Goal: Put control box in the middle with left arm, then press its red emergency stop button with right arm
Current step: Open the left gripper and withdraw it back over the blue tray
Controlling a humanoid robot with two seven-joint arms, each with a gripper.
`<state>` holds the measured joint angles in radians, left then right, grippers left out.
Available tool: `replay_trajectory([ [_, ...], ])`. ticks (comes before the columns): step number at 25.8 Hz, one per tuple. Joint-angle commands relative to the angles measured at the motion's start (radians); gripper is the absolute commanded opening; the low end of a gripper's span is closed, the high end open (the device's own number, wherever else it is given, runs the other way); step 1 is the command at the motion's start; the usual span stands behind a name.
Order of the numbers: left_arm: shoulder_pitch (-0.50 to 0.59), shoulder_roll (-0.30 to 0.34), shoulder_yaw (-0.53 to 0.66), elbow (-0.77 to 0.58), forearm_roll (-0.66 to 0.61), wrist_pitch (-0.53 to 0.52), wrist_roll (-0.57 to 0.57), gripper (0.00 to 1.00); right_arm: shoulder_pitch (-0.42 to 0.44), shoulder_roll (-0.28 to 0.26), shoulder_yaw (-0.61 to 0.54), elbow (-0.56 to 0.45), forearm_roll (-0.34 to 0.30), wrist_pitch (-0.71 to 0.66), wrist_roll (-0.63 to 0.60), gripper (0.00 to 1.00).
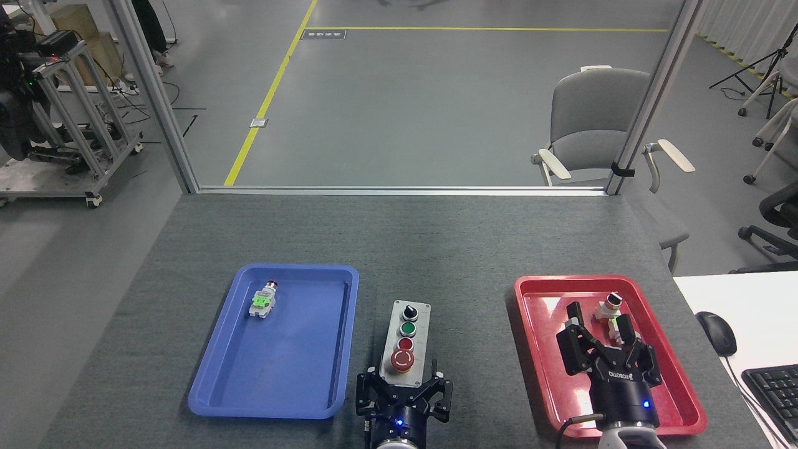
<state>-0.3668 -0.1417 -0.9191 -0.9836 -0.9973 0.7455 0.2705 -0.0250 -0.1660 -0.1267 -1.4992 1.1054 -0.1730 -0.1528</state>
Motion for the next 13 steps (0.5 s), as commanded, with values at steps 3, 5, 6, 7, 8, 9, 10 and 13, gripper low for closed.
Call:
replay_trajectory([
  [3,0.002,-0.001,-0.009,-0.044,-0.023,0.032,0.021,0.99,-0.020,-0.027,0.002,0.028,0.004,-0.006,-0.001,1.00],
  [5,0.006,0.002,-0.026,-0.105,-0.032,0.084,0.035,0.99,-0.035,-0.029,0.002,0.048,0.005,-0.006,-0.001,1.00],
  [6,0.009,0.005,-0.026,-0.135,-0.040,0.106,0.047,0.99,-0.046,-0.032,0.004,0.057,0.005,-0.006,-0.001,1.00],
  [7,0.011,0.013,-0.021,-0.161,-0.052,0.120,0.059,0.99,-0.052,-0.033,0.004,0.062,0.007,-0.008,-0.001,1.00],
  [8,0.011,0.034,-0.015,-0.187,-0.061,0.123,0.064,0.99,-0.052,-0.035,0.004,0.062,0.007,-0.008,-0.001,0.99],
  [9,0.011,0.060,-0.010,-0.205,-0.061,0.123,0.065,0.99,-0.052,-0.037,0.006,0.063,0.008,-0.010,-0.001,0.99],
  [10,0.011,0.091,-0.007,-0.228,-0.061,0.123,0.065,0.99,-0.052,-0.041,0.006,0.065,0.008,-0.010,-0.001,0.96],
  [13,0.011,0.169,0.020,-0.290,-0.060,0.114,0.065,0.99,-0.078,-0.064,0.019,0.114,0.008,-0.025,-0.001,0.77],
])
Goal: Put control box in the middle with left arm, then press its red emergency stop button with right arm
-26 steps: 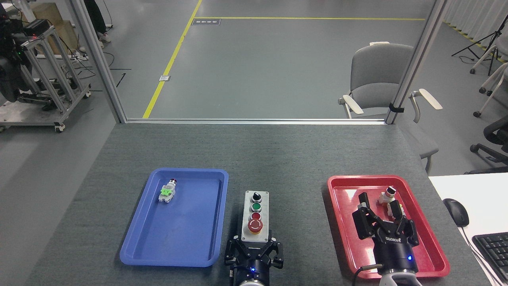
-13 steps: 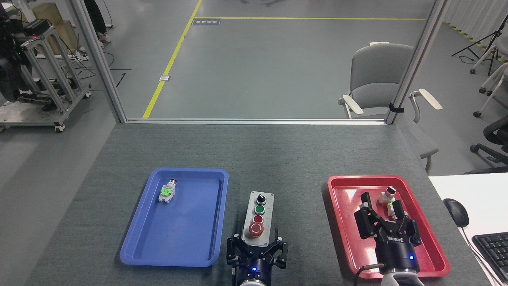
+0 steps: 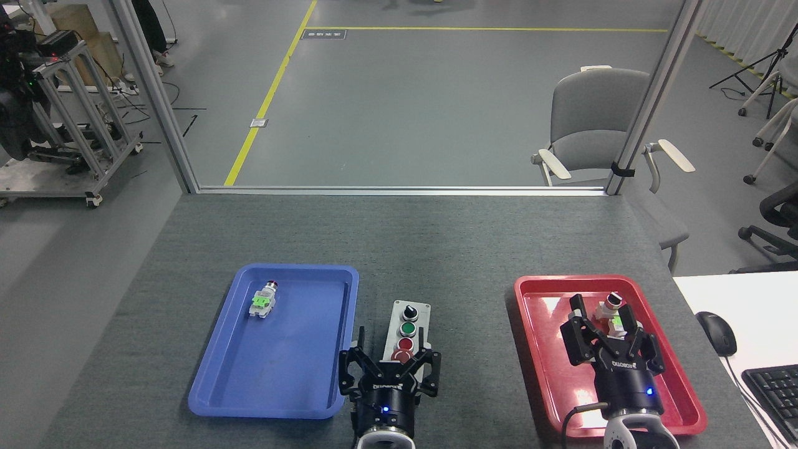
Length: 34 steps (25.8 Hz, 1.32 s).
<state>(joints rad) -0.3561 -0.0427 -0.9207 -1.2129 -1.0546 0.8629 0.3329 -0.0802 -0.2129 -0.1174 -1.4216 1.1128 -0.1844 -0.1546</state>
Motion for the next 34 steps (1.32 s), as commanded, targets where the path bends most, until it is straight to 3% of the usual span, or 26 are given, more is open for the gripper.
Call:
replay_trajectory([
  [1,0.000,0.106,0.037,-0.076,0.002,-0.013,0.000,0.99,-0.044,-0.020,0.024,0.058,0.001,-0.030,0.001,0.64],
  [4,0.000,0.210,0.103,-0.083,0.011,-0.150,-0.009,0.99,-0.107,-0.029,0.105,0.128,0.004,-0.095,0.001,0.22],
  [6,0.012,0.250,0.201,-0.074,0.013,-0.285,-0.009,0.99,-0.158,-0.054,0.167,0.164,0.028,-0.127,0.001,0.03],
  [7,0.042,0.254,0.260,-0.074,0.011,-0.332,-0.009,0.99,-0.181,-0.054,0.205,0.181,0.036,-0.142,0.001,0.00],
  [11,0.095,0.267,0.422,-0.079,0.004,-0.438,-0.011,0.99,-0.277,-0.056,0.378,0.234,0.041,-0.171,0.003,0.00],
  [13,0.095,0.316,0.448,-0.073,0.010,-0.522,-0.012,0.99,-0.294,-0.059,0.452,0.236,0.042,-0.173,0.009,0.00],
  [15,0.097,0.360,0.476,-0.059,0.011,-0.631,-0.017,0.99,-0.296,-0.057,0.513,0.236,0.050,-0.175,0.075,0.00],
  [19,0.097,0.377,0.525,-0.023,-0.005,-0.792,-0.049,0.99,-0.293,-0.046,0.565,0.236,0.052,-0.182,0.214,0.00],
  [28,0.086,0.429,0.530,0.013,-0.018,-0.872,-0.049,0.99,-0.280,-0.037,0.604,0.250,0.052,-0.193,0.222,0.00],
  [34,0.094,0.417,0.596,0.010,0.001,-0.854,-0.071,0.99,-0.280,-0.034,0.641,0.291,0.052,-0.193,0.222,0.00],
])
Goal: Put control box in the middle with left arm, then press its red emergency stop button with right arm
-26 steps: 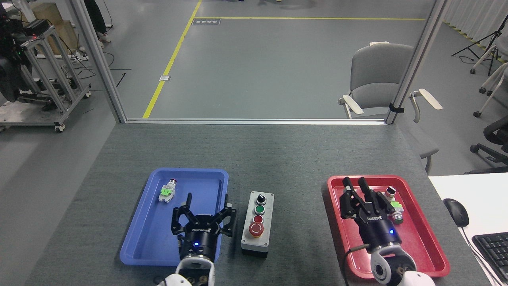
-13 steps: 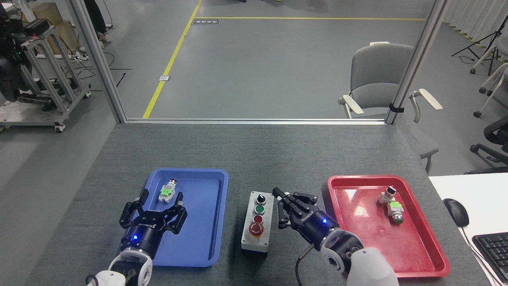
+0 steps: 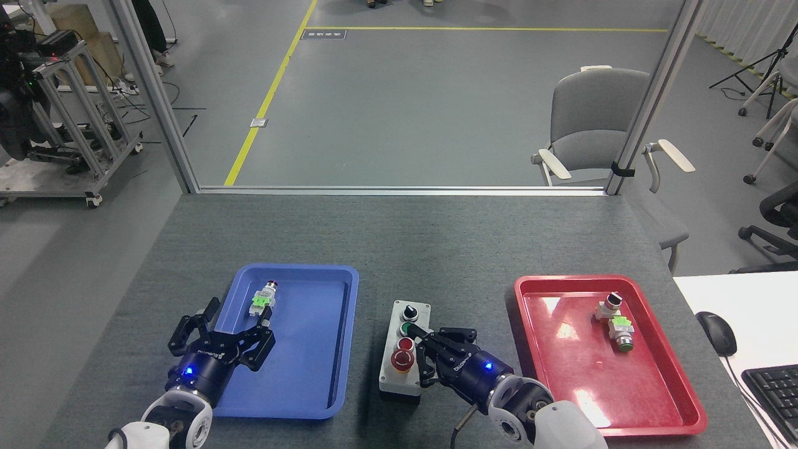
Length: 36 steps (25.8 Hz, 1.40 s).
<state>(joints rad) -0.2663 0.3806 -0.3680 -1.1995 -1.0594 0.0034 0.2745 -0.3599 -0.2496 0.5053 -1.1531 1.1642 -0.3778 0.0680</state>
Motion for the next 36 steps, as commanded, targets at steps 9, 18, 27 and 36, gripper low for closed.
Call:
replay_trajectory([
  [9,0.039,-0.080,0.089,-0.055,-0.011,0.176,-0.051,0.99,-0.001,0.015,0.042,0.067,0.003,0.000,0.000,0.00],
  [18,0.029,-0.078,0.098,-0.051,-0.013,0.090,-0.044,0.99,-0.004,0.026,0.067,0.118,0.005,0.000,0.000,0.00],
  [27,0.068,-0.239,0.356,-0.097,-0.336,-0.005,-0.146,0.99,-0.028,0.070,-0.034,0.059,-0.003,0.020,-0.014,0.29],
  [36,0.085,-0.267,0.379,-0.098,-0.338,-0.031,-0.144,0.99,-0.014,0.064,-0.439,-0.043,0.003,0.039,-0.019,1.00],
])
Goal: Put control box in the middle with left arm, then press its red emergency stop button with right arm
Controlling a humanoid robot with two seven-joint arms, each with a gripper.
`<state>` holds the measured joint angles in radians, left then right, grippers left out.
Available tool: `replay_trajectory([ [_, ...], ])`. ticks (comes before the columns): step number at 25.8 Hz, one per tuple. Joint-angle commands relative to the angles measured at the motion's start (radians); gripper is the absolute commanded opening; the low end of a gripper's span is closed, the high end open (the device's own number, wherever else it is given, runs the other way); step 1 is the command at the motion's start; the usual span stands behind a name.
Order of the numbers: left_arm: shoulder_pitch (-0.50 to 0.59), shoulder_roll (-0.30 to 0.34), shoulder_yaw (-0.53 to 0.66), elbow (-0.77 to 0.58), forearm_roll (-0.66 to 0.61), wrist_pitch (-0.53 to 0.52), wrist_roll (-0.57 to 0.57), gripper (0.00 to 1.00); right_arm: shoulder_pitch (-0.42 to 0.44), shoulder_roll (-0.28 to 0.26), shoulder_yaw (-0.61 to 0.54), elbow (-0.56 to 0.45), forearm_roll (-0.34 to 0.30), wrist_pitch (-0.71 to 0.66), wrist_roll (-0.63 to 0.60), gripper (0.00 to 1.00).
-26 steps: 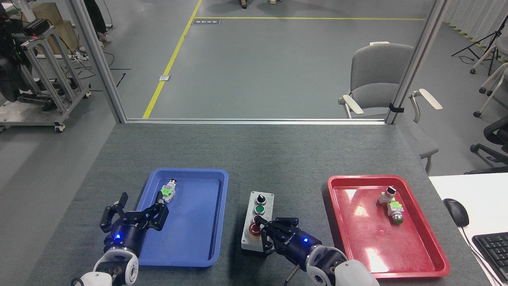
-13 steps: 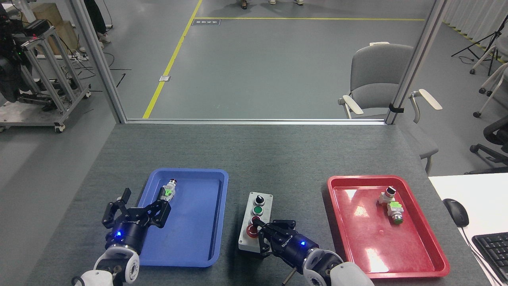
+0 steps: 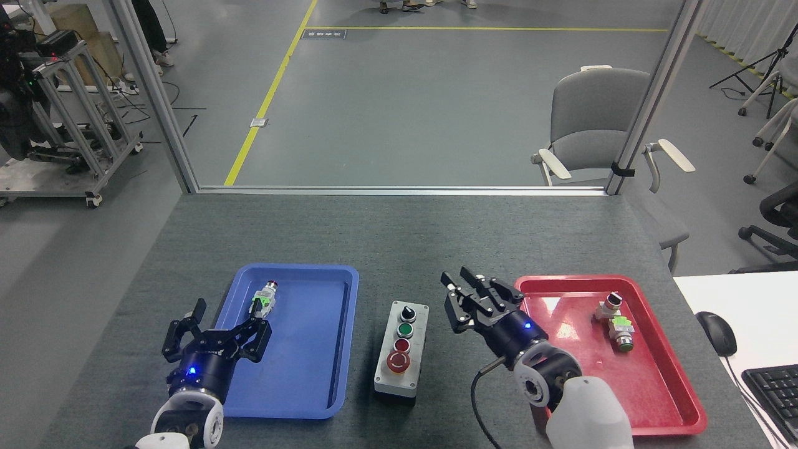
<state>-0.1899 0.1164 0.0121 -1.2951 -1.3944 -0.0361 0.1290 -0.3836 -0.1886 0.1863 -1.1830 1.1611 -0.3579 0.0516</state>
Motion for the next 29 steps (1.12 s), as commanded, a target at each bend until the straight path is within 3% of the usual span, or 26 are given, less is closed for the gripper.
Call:
replay_trajectory([
  [1,0.009,-0.003,-0.004,-0.003,-0.003,0.015,0.001,0.99,0.012,0.003,-0.154,-0.014,0.006,0.045,-0.003,1.00],
  [6,0.023,-0.006,-0.008,-0.015,-0.003,0.036,0.004,0.99,0.052,-0.011,-0.177,-0.015,0.006,0.243,-0.026,1.00],
  [12,0.020,-0.009,-0.004,-0.018,-0.002,0.021,0.008,0.99,0.138,-0.035,-0.183,-0.020,0.020,0.247,-0.188,1.00],
  [29,0.053,-0.014,-0.008,-0.085,0.000,0.004,0.009,1.00,0.166,-0.061,-0.191,-0.021,0.008,0.240,-0.191,1.00],
])
